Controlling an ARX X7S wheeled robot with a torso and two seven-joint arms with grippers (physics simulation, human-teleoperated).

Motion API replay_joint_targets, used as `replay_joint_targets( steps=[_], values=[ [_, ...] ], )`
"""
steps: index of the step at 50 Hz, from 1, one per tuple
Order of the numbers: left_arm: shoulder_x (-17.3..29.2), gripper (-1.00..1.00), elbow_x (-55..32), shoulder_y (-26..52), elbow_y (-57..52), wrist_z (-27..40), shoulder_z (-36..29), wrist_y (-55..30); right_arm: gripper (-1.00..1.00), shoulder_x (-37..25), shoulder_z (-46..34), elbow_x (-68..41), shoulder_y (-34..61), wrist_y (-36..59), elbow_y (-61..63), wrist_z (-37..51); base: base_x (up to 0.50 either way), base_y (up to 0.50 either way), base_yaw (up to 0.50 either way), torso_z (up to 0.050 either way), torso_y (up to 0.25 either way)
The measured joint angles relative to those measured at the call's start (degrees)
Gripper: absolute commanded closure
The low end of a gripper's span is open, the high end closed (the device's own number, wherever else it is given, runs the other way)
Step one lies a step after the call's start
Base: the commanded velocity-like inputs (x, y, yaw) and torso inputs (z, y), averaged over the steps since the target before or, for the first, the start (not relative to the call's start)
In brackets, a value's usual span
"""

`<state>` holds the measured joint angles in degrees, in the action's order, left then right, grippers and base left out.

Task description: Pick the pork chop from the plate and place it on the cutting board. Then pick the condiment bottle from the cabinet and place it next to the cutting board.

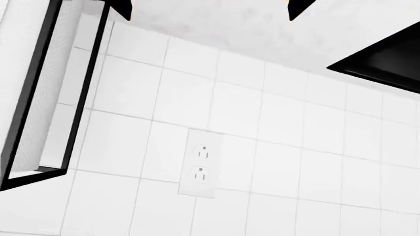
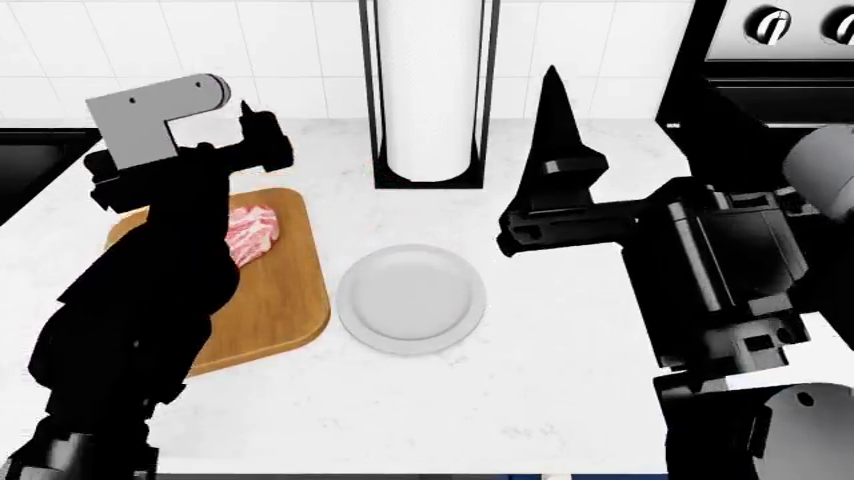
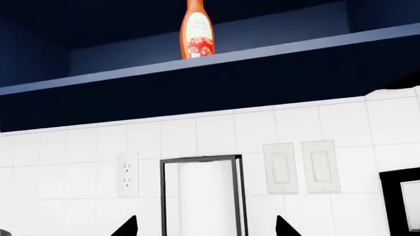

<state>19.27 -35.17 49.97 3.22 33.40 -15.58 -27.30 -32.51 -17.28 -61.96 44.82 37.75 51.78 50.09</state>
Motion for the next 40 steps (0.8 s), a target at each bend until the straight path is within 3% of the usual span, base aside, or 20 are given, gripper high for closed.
replay_joint_targets(
  steps=[11,17,26,40],
  values=[
    [-9.55,-1.00,7.50,15.36,39.06,-6.94,-1.45,18.13,-1.00,0.82,0.42,-4.30,7.51,2.51,-4.84,1.07,0.00,0.00,0.00,0.000,0.000],
    [-12.98,-1.00,12.69,20.92,53.84,-10.14,-0.93,26.90,-1.00,0.94,0.75,-4.80,9.30,2.81,-6.86,0.76,0.05,0.19,0.00,0.000,0.000],
    [-15.57,-1.00,21.58,25.46,64.41,-14.32,3.67,32.03,-1.00,1.32,0.70,-4.44,10.67,2.29,-9.48,-1.05,0.34,0.42,0.00,0.000,0.000],
    [-17.24,-1.00,29.14,27.91,69.92,-20.23,13.50,35.60,-1.00,-0.44,2.30,-8.44,14.75,3.22,-6.95,1.49,0.36,0.41,0.00,0.000,0.001]
  ],
)
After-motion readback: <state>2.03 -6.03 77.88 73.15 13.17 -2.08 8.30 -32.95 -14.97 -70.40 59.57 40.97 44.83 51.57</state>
